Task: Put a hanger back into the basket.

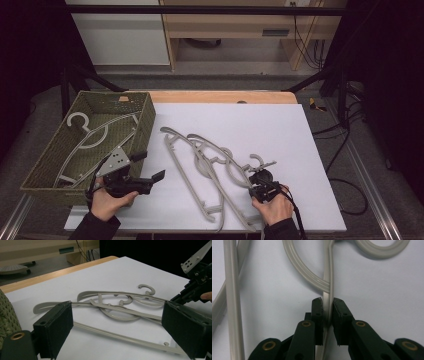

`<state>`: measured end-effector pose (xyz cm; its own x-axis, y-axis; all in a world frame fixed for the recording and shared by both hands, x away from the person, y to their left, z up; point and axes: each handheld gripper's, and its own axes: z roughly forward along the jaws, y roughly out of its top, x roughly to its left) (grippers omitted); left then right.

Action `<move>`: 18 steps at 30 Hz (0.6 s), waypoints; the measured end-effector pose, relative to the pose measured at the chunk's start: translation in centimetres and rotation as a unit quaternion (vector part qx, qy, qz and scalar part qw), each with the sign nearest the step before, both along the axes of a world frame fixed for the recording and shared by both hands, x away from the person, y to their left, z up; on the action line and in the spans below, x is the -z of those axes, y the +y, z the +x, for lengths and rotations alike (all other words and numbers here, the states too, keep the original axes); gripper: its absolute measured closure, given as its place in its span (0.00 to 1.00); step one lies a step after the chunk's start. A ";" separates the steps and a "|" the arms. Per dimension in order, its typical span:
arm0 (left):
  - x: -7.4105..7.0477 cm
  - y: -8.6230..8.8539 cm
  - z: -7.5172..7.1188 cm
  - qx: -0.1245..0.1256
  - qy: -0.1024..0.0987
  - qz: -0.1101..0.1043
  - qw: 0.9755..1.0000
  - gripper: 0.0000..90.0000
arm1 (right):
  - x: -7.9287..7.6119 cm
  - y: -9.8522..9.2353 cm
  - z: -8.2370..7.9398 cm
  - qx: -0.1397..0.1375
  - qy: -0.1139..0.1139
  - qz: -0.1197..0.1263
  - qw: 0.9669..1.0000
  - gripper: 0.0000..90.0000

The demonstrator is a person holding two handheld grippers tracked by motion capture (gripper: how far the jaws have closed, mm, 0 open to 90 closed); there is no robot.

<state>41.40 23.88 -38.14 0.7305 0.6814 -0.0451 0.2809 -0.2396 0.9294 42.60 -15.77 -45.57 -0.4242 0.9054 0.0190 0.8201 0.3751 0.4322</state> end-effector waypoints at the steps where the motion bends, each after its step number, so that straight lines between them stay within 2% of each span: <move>1: 0.0 0.0 0.0 0.000 0.000 0.000 1.000 0.11 | 0.1 -0.5 0.2 -0.021 -0.004 -0.003 1.000 0.89; 2: 0.0 0.0 0.0 0.000 0.001 0.000 1.000 0.11 | 0.0 -0.4 0.3 0.003 0.006 0.009 1.000 0.90; 3: 0.0 0.0 0.0 0.001 0.001 0.001 1.000 0.11 | -0.1 -0.5 0.3 0.015 0.011 0.016 1.000 0.90; 6: 0.1 0.0 0.0 0.000 0.002 0.002 1.000 0.12 | -0.1 -1.1 0.6 0.021 0.012 0.024 0.999 0.91; 8: 0.1 0.0 0.1 0.000 0.003 0.002 1.000 0.12 | -0.1 -2.0 0.8 0.016 0.003 0.022 1.000 0.91; 11: 0.1 0.0 0.1 0.002 0.004 0.002 1.000 0.12 | -0.4 -2.7 1.0 0.027 -0.005 0.037 0.999 0.91; 14: 0.1 -0.2 0.1 0.005 0.005 0.003 1.000 0.12 | -0.7 -3.1 1.0 0.021 -0.020 0.045 0.999 0.92; 17: 0.0 -0.2 0.0 0.008 0.006 0.003 1.000 0.12 | -1.2 -3.6 1.2 -0.001 -0.040 0.066 0.997 0.92; 18: 0.0 -0.2 0.0 0.009 0.006 0.004 1.000 0.12 | -1.5 -3.6 1.2 -0.005 -0.040 0.073 0.997 0.91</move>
